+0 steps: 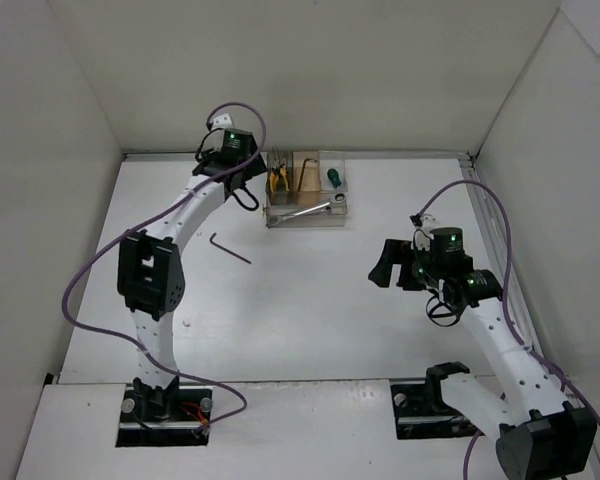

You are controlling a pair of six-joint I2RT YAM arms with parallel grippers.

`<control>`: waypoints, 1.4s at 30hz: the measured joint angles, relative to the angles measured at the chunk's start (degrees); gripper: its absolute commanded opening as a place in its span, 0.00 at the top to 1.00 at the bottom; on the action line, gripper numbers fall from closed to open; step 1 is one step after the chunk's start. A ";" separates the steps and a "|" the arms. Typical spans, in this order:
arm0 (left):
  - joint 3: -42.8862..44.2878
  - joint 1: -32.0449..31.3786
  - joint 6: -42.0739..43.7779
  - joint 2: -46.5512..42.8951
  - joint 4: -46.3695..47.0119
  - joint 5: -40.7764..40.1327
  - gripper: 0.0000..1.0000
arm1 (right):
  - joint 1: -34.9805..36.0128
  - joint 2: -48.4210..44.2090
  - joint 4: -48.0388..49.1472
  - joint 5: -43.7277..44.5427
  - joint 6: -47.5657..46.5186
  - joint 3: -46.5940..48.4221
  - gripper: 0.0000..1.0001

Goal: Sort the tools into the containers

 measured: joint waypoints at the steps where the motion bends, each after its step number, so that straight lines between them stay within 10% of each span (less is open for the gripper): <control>1: -1.62 0.37 -1.07 -2.64 -1.49 -0.44 0.23 | 0.00 -0.02 0.00 0.00 0.11 -0.04 0.17; 13: -17.90 5.84 -18.75 -9.42 -19.43 2.45 0.29 | 0.00 -3.26 -0.15 -0.02 1.07 -1.86 0.16; 42: -18.75 8.04 -31.71 -1.70 -27.54 14.36 0.47 | 0.00 -5.99 -0.42 0.00 1.25 -1.86 0.16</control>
